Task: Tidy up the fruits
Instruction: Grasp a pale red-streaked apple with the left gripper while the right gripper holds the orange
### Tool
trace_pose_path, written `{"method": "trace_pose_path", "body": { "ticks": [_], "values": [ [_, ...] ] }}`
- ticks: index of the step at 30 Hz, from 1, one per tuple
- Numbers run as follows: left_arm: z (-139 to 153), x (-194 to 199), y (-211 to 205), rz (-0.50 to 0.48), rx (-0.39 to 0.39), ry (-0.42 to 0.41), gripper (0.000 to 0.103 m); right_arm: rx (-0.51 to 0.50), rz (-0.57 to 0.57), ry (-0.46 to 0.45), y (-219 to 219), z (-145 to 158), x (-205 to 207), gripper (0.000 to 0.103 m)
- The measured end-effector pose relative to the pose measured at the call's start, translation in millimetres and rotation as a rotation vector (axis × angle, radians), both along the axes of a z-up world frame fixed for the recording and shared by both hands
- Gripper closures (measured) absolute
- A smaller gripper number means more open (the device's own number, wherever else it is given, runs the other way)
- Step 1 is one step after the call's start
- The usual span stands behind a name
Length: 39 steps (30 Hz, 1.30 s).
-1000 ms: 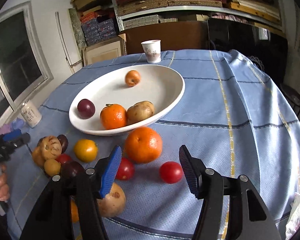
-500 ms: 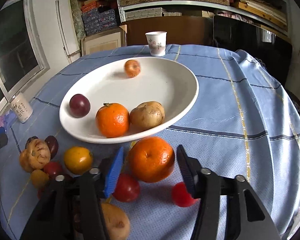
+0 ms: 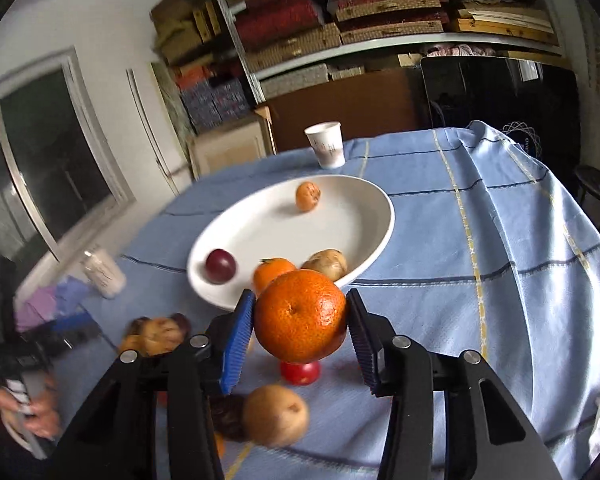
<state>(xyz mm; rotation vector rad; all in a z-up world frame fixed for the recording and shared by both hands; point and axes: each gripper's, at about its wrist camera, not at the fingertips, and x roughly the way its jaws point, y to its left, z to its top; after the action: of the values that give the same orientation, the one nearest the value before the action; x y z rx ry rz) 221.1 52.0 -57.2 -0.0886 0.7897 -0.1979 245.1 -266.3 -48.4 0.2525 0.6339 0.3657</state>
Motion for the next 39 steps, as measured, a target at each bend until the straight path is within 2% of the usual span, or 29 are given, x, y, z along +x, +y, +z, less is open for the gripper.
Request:
{"method": "trace_pose_path", "body": {
  "ticks": [5,8,10,12,15,25,29,31,32,33,39],
  "values": [
    [-4,-25,-51,-0.187,0.128,-0.064,0.007,0.036,0.021,0.016,-2,-2,-10,0.056],
    [-7,-24,-71,-0.212,0.204,-0.093,0.023,0.003,0.019,0.01,3,-2,-11,0.056],
    [-8,-7,-72,-0.191,0.201,-0.067,0.031,-0.016,0.02,0.002,6,-1,-13,0.056],
    [-10,9,-70,-0.167,0.186,-0.029,0.046,-0.022,0.025,0.004,8,-2,-14,0.056],
    [-10,29,-62,-0.144,0.136,0.0,0.047,-0.021,0.031,0.012,8,-2,-15,0.056],
    [-20,43,-72,-0.158,0.177,0.023,0.047,-0.025,0.036,0.021,10,-3,-16,0.056],
    [-23,43,-72,-0.16,0.171,0.031,0.047,-0.028,0.036,0.028,11,-5,-14,0.056],
    [-24,45,-70,-0.16,0.154,0.041,0.049,-0.029,0.037,0.031,11,-5,-14,0.056],
    [-25,46,-69,-0.164,0.139,0.049,0.057,-0.031,0.038,0.032,11,-6,-14,0.056],
    [-26,47,-68,-0.17,0.122,0.06,0.059,-0.033,0.038,0.033,12,-6,-14,0.056],
    [-26,42,-72,-0.164,0.147,0.039,0.06,-0.034,0.039,0.032,13,-6,-14,0.056]
  ]
}}
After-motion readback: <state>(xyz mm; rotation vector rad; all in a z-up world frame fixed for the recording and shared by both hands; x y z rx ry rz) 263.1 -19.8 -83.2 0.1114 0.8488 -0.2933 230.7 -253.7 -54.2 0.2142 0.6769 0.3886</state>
